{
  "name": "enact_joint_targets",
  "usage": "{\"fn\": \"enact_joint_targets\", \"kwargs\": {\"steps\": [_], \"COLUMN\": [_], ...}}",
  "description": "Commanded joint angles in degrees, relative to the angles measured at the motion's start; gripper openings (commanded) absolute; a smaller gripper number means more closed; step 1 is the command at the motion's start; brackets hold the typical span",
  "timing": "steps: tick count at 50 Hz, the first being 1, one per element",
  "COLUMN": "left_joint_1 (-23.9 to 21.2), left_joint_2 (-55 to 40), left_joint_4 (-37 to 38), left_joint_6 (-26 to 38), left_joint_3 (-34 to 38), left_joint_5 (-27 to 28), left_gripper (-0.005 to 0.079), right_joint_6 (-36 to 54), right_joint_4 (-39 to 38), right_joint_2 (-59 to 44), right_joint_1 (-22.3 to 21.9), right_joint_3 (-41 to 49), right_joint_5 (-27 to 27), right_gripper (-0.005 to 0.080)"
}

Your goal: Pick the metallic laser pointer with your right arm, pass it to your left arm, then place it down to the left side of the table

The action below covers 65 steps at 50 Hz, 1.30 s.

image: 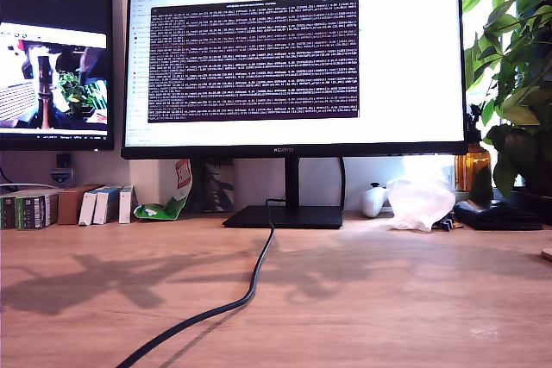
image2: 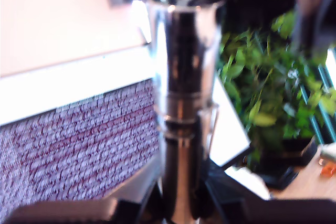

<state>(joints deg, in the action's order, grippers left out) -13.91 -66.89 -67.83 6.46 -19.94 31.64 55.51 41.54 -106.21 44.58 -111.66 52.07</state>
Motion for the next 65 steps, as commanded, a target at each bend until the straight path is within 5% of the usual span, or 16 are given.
{"fn": "enact_joint_targets", "kwargs": {"steps": [1,14,25,36,44,65], "left_joint_1": [2.2,7.5,8.2,8.2,8.2,8.2], "left_joint_2": [-0.2,-0.2,-0.2,-0.2,-0.2,-0.2], "left_joint_4": [-0.1,0.5,0.5,0.5,0.6,5.0], "left_joint_6": [0.1,0.0,0.0,-0.5,-0.5,-0.4], "left_joint_3": [-0.8,-0.8,-0.8,-0.8,-0.8,-0.9], "left_joint_5": [-0.2,2.1,3.7,4.2,4.3,5.5], "left_gripper": [-0.0024,-0.0024,-0.0024,-0.0024,-0.0024,-0.0024], "right_joint_6": [-0.3,-2.0,-11.3,-28.9,-32.2,-39.1], "right_joint_4": [0.5,3.6,5.2,10.6,11.7,11.9], "right_joint_2": [1.1,1.1,1.1,1.1,1.1,2.8], "right_joint_1": [-1.8,-8.8,-15.4,-20.5,-23.0,-25.0], "right_joint_3": [0.0,0.0,0.0,0.0,0.0,0.2], "right_joint_5": [0.1,-6.2,-9.4,-9.2,-9.7,-29.9], "right_gripper": [0.0329,0.0295,-0.0018,-0.0011,-0.0011,-0.0011]}}
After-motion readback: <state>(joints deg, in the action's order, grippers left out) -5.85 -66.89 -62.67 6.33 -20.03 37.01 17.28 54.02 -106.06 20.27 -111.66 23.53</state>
